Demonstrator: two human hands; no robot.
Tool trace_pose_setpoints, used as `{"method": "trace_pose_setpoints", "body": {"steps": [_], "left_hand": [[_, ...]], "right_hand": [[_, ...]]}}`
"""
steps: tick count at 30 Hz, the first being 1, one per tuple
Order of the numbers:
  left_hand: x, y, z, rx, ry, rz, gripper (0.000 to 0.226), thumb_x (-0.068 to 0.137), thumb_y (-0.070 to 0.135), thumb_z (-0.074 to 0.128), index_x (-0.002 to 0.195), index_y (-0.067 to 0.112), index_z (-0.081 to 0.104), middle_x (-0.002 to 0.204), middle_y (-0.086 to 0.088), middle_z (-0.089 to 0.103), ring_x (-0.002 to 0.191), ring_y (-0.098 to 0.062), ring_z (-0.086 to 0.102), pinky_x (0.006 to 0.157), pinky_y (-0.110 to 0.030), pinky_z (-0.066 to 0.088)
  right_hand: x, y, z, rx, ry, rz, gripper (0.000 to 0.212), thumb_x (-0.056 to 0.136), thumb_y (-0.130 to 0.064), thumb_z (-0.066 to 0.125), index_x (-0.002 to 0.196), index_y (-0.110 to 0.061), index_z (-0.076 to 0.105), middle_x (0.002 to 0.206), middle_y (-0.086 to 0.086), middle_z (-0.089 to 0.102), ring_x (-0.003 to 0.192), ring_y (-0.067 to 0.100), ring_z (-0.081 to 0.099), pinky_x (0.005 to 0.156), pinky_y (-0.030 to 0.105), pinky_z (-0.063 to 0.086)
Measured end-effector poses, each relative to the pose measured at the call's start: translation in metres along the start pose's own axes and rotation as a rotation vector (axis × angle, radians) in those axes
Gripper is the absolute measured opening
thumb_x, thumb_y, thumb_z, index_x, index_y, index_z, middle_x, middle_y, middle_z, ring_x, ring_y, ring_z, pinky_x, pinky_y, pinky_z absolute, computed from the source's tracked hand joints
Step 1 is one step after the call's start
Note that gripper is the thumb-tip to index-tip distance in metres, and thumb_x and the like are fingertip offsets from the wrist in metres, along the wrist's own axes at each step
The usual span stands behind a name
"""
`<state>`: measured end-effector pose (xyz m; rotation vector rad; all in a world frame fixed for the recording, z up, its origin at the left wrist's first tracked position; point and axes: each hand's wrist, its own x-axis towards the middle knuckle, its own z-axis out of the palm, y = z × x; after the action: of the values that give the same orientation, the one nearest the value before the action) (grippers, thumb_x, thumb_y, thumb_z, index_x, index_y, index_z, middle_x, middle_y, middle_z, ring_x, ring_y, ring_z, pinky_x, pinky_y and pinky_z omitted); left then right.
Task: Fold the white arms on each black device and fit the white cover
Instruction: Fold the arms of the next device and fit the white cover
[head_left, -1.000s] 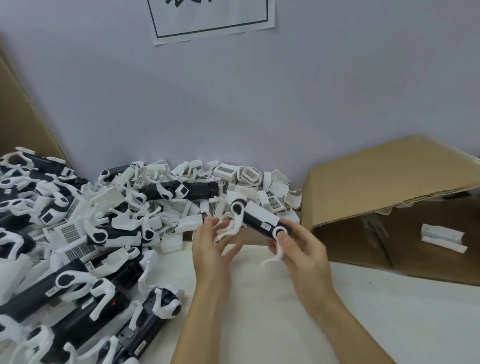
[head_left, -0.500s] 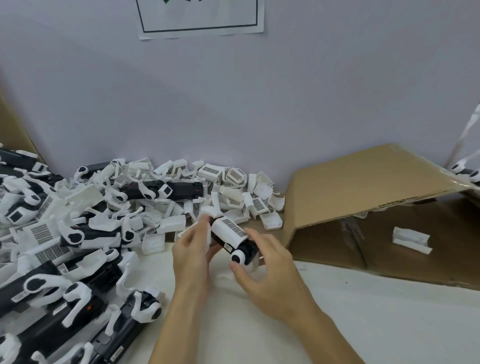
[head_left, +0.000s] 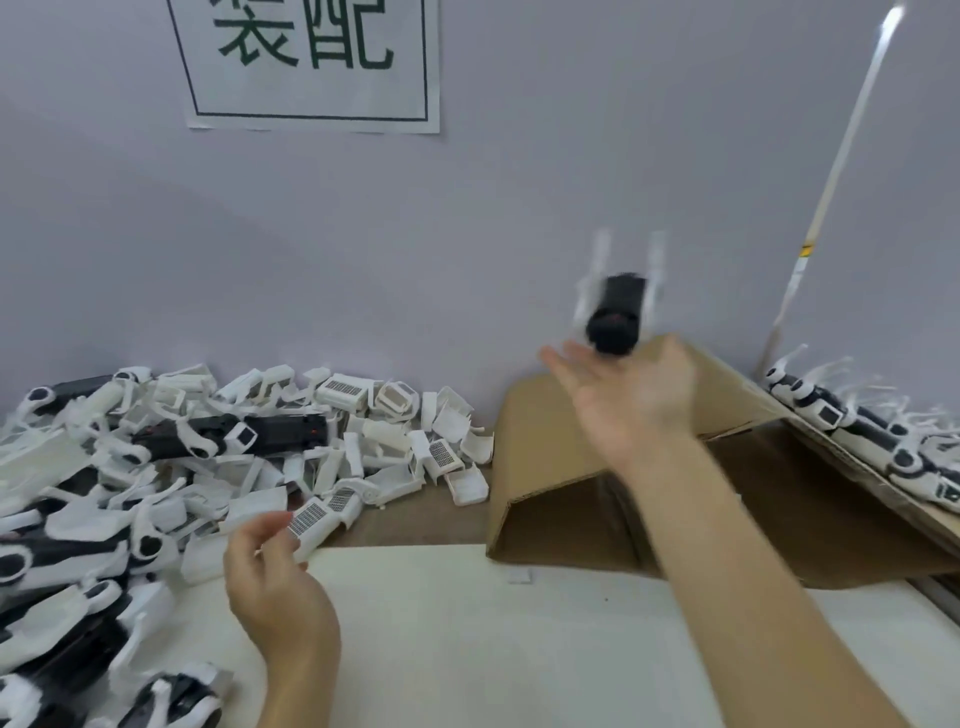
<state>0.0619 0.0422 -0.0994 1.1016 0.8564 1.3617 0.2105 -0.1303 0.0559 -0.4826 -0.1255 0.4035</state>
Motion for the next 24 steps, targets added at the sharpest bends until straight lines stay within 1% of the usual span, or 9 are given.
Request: {"method": "trace_pose_setpoints", "body": {"steps": [2,5,7,9,12,15,17,21,24], "left_hand": [[0.001,-0.002,0.000,0.008,-0.026,-0.010,0.021,0.091,0.014,0.043,0.099,0.012,0.062,0.104,-0.006,0.059,0.086,-0.018,0.054,0.078,-0.038,0.041],[0.000,-0.003,0.002,0.010,-0.068,-0.037,0.022,0.095,0.007,0.042,0.095,0.013,0.064,0.100,0.000,0.061,0.082,-0.014,0.055,0.071,-0.033,0.044],[0.000,-0.004,0.003,0.018,-0.079,-0.043,0.026,0.095,0.006,0.042,0.087,0.019,0.063,0.093,0.005,0.061,0.079,-0.015,0.056,0.067,-0.031,0.045],[0.001,-0.004,0.004,0.036,-0.092,-0.057,0.028,0.094,0.004,0.043,0.082,0.021,0.062,0.088,0.007,0.062,0.078,-0.017,0.057,0.067,-0.033,0.045],[0.003,-0.008,0.006,0.128,-0.155,-0.107,0.027,0.093,0.002,0.047,0.081,0.020,0.063,0.084,0.003,0.063,0.081,-0.021,0.059,0.075,-0.040,0.048],[0.003,-0.013,0.005,0.254,-0.245,-0.125,0.022,0.094,0.002,0.052,0.085,0.017,0.066,0.087,0.003,0.065,0.086,-0.024,0.063,0.086,-0.043,0.050],[0.000,-0.015,0.002,0.313,-0.264,-0.089,0.020,0.094,0.004,0.055,0.086,0.018,0.067,0.087,0.006,0.066,0.087,-0.019,0.063,0.079,-0.035,0.051],[-0.009,-0.014,0.001,0.418,-0.234,-0.020,0.024,0.091,0.003,0.056,0.082,0.024,0.062,0.083,0.006,0.065,0.074,-0.007,0.058,0.056,-0.012,0.038],[-0.009,-0.011,0.004,0.479,-0.328,-0.003,0.019,0.090,0.003,0.055,0.087,0.021,0.060,0.097,0.001,0.064,0.088,-0.014,0.059,0.072,-0.022,0.045]], "right_hand": [[-0.001,-0.013,-0.005,-0.016,-0.044,0.049,0.079,0.104,-0.056,0.025,0.155,0.001,0.008,0.152,0.035,0.027,0.137,0.054,0.035,0.110,0.061,0.037],[-0.020,0.032,-0.031,-0.235,-0.022,0.090,0.065,0.106,-0.047,0.030,0.142,0.007,0.040,0.125,0.026,0.062,0.106,0.041,0.066,0.084,0.045,0.057],[-0.037,0.078,-0.055,-0.398,0.003,0.153,0.043,0.105,-0.033,0.042,0.122,0.004,0.056,0.095,0.018,0.072,0.081,0.033,0.072,0.068,0.036,0.060],[-0.053,0.121,-0.078,-0.617,-0.010,0.228,0.021,0.103,-0.017,0.048,0.112,-0.003,0.060,0.086,0.015,0.073,0.071,0.030,0.073,0.060,0.031,0.058],[-0.064,0.155,-0.097,-0.912,-0.084,0.273,0.020,0.102,-0.005,0.048,0.115,-0.007,0.063,0.086,0.011,0.072,0.068,0.023,0.073,0.059,0.026,0.054],[-0.063,0.154,-0.101,-0.954,-0.081,0.241,0.024,0.100,0.001,0.047,0.109,-0.008,0.068,0.080,0.011,0.073,0.070,0.025,0.074,0.059,0.025,0.053],[-0.062,0.148,-0.101,-0.883,-0.035,0.242,0.026,0.099,0.005,0.045,0.103,-0.006,0.069,0.076,0.013,0.073,0.067,0.027,0.073,0.058,0.025,0.054],[-0.065,0.148,-0.099,-0.869,-0.062,0.242,0.028,0.099,0.007,0.044,0.101,-0.004,0.070,0.079,0.019,0.071,0.066,0.027,0.072,0.058,0.025,0.056],[-0.066,0.148,-0.098,-0.894,-0.091,0.226,0.030,0.099,0.008,0.043,0.101,-0.004,0.070,0.081,0.020,0.071,0.066,0.027,0.072,0.059,0.025,0.056]]}}
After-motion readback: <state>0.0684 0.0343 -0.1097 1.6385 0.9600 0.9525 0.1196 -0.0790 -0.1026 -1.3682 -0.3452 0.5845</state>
